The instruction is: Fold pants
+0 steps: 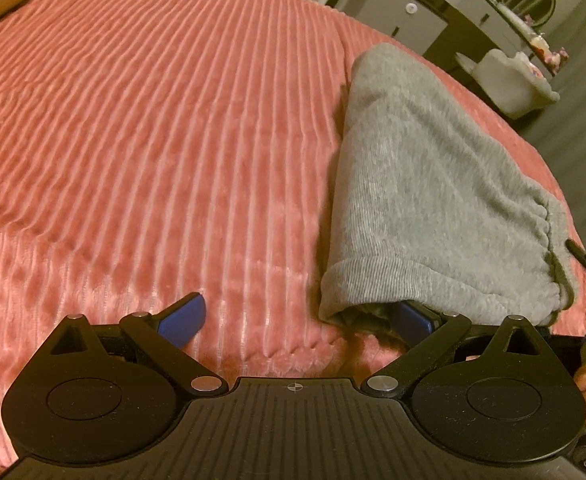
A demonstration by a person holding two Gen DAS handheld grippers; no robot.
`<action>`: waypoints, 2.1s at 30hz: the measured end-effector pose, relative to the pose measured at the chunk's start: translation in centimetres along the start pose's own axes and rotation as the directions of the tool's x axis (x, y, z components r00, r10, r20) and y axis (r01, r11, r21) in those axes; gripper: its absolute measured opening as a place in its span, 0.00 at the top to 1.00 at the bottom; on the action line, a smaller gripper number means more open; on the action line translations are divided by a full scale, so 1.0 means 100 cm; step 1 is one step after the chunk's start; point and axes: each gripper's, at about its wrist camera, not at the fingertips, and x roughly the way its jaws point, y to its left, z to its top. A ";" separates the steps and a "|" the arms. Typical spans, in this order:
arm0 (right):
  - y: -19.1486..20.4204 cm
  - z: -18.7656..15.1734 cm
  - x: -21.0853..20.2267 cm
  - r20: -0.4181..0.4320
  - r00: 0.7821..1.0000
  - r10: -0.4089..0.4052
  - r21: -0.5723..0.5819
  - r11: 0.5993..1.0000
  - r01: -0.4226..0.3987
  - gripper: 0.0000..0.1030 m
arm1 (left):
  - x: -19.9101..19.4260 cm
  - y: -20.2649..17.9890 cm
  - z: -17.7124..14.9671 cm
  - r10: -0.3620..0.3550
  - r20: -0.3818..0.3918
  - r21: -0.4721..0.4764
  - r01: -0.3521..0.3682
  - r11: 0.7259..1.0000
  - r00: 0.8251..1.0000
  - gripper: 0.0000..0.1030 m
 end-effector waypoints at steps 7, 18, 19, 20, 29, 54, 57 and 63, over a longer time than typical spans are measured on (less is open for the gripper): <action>-0.007 -0.007 -0.008 0.029 0.999 -0.014 0.016 1.000 0.014 0.47 | 0.001 0.002 0.000 -0.005 0.000 -0.014 0.005 1.000 1.000 0.01; 0.053 -0.019 -0.024 0.060 0.998 -0.022 -0.151 0.988 0.031 0.56 | 0.004 -0.023 -0.011 0.002 -0.027 0.139 0.002 0.990 1.000 0.01; 0.065 -0.020 -0.028 0.070 0.998 -0.002 -0.173 0.985 0.014 0.56 | 0.005 -0.028 -0.013 0.024 -0.014 0.169 -0.021 0.985 1.000 0.01; 0.074 -0.020 -0.031 0.079 0.997 0.020 -0.195 0.981 -0.005 0.56 | 0.006 -0.031 -0.014 0.039 -0.008 0.186 -0.037 0.982 0.999 0.01; 0.095 -0.009 -0.054 0.110 0.991 0.075 -0.259 0.965 -0.044 0.56 | -0.002 0.002 -0.007 0.025 0.048 -0.029 -0.024 0.999 0.999 0.12; 0.023 0.019 -0.064 0.048 0.988 -0.148 -0.291 0.944 0.155 0.32 | -0.037 0.008 -0.009 -0.076 0.146 -0.036 0.082 0.996 0.986 0.15; 0.030 0.024 -0.075 0.089 0.986 -0.141 -0.348 0.923 0.163 0.30 | -0.032 -0.008 -0.007 -0.045 0.137 0.032 0.041 0.999 0.990 0.13; 0.030 0.028 -0.056 0.021 0.983 -0.180 -0.383 0.907 0.174 0.25 | -0.024 -0.038 -0.001 0.011 0.138 0.113 -0.027 0.993 0.990 0.10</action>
